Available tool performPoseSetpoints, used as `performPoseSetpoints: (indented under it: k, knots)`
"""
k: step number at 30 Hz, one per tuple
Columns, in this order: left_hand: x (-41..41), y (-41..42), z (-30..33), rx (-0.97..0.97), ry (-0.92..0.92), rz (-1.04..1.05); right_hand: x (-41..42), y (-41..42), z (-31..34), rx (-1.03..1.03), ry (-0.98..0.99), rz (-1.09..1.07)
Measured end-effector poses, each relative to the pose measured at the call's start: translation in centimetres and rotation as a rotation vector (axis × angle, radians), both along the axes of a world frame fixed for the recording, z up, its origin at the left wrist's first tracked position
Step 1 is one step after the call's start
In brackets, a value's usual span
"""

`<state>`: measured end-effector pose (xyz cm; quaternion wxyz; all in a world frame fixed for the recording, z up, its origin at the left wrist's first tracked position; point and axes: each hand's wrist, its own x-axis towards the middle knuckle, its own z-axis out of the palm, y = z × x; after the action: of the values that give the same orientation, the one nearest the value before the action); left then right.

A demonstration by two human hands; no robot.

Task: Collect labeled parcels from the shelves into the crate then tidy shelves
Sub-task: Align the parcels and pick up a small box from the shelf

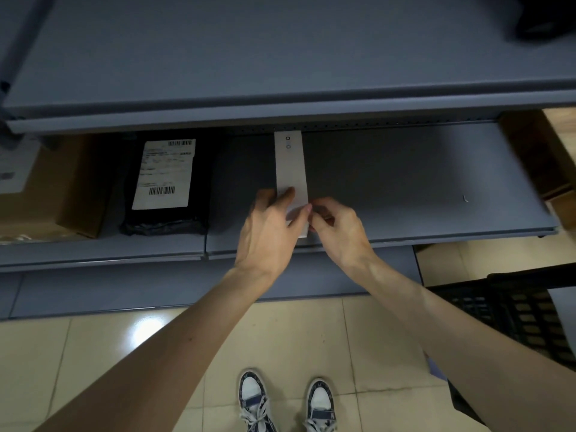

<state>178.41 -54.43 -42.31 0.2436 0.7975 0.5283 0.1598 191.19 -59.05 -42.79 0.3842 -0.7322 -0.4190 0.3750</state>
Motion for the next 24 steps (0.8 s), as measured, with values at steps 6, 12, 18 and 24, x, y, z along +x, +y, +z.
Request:
performPoseSetpoints:
  k: [6,12,18,24]
  knots:
    - [-0.5,0.3,0.5,0.047,0.031,0.061,0.1,-0.1,0.0,-0.071,0.022,0.002]
    - [-2.5,1.4,0.7,-0.060,-0.146,0.156,0.8,0.2,-0.8,-0.196,0.037,-0.053]
    - [-3.3,1.2,-0.7,-0.385,-0.431,0.264,1.4,0.5,-1.7,-0.249,0.052,-0.099]
    - [-2.0,0.4,-3.3,-0.489,-0.388,0.207,1.9,0.2,-2.8,-0.214,0.088,-0.126]
